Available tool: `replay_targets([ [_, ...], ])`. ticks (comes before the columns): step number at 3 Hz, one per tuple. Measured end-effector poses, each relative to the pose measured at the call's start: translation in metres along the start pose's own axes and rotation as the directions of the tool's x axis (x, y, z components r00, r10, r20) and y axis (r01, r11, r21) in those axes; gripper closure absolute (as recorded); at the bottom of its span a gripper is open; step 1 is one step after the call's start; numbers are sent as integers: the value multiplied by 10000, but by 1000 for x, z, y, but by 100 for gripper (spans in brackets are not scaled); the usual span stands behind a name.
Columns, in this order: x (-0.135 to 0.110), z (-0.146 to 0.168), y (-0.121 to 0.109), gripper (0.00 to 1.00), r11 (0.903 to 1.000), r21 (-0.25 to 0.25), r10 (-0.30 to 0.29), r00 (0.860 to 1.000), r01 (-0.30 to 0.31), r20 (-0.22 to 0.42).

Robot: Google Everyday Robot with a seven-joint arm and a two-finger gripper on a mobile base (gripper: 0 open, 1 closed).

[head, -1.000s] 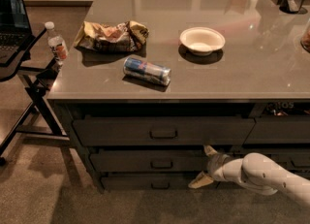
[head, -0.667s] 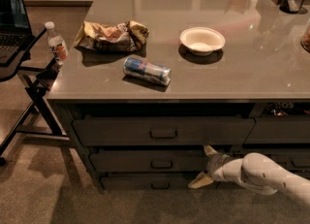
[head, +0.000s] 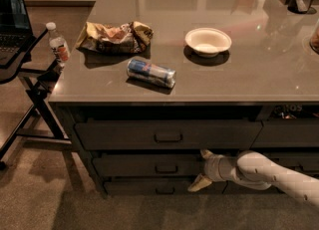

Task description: Open middle drawer

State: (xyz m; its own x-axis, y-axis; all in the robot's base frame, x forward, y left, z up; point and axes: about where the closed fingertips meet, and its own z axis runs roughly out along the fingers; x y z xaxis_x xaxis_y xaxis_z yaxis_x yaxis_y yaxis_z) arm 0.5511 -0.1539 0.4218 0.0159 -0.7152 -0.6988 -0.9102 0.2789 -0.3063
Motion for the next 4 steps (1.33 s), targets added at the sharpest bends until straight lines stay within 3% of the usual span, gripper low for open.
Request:
replay_targets([
  [1,0,1,0,0,10000,-19,-6,10000,6,-12],
  [2,0,1,0,19,10000,-20,-6,10000,6,-11],
  [4,0,1,0,65,10000,-21,-6,10000,6,-11],
])
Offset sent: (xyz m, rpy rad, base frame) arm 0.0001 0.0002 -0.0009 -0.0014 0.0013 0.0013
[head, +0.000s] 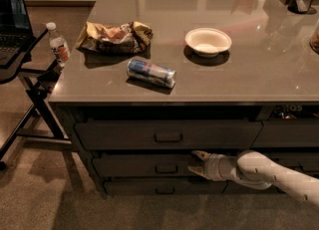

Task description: Open middle drawer

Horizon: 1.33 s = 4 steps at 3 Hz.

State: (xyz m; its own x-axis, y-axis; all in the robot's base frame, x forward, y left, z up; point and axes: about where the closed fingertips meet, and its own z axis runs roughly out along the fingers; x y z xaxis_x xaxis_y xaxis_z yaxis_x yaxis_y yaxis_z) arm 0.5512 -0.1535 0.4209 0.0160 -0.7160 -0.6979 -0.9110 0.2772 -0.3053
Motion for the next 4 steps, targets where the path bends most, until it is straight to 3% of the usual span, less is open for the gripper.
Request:
replay_targets([
  [1,0,0,0,88,10000,-4,-2,10000,2,1],
  [2,0,0,1,100,10000,-23,-7,10000,7,6],
  [4,-3,-6,2,100,9999,-53,92,10000,-92,-22],
])
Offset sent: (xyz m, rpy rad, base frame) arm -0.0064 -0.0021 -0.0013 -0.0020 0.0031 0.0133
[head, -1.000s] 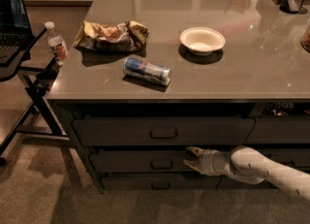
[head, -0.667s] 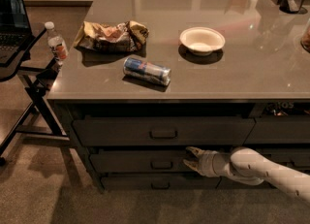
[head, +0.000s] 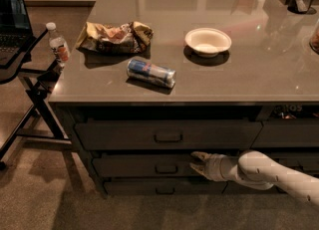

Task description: Open middle drawer

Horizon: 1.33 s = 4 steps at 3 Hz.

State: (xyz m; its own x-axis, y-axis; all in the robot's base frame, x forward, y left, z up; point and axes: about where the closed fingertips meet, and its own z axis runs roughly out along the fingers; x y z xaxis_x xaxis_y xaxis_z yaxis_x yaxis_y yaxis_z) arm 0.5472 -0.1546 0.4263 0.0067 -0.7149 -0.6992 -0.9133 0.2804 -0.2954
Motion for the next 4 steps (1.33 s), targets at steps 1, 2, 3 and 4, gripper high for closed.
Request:
replay_targets([
  [1,-2,-1,-3,100,10000,0,1,10000,-1,0],
  [2,-3,-1,-5,100,10000,-2,3,10000,-3,0],
  [3,-3,-3,-2,100,10000,-54,71,10000,-71,-1],
  [4,-3,-3,-2,81,10000,-55,71,10000,-71,-1],
])
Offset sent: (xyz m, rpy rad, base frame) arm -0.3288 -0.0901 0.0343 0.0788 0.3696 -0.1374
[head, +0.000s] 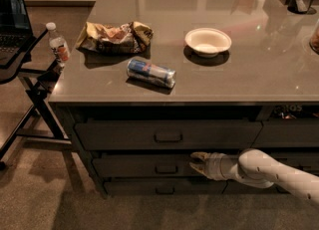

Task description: Open middle drawer

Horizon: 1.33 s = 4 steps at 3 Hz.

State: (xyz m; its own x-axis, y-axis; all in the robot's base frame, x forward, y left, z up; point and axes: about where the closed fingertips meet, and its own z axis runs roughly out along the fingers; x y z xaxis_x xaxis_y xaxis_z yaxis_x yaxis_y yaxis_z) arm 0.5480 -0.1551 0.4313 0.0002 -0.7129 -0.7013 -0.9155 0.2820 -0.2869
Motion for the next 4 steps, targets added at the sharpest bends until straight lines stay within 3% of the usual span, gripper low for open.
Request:
replay_targets([
  [3,0,0,0,11,10000,-2,0,10000,0,1],
  [4,5,18,9,0,9999,-93,-130,9999,131,78],
])
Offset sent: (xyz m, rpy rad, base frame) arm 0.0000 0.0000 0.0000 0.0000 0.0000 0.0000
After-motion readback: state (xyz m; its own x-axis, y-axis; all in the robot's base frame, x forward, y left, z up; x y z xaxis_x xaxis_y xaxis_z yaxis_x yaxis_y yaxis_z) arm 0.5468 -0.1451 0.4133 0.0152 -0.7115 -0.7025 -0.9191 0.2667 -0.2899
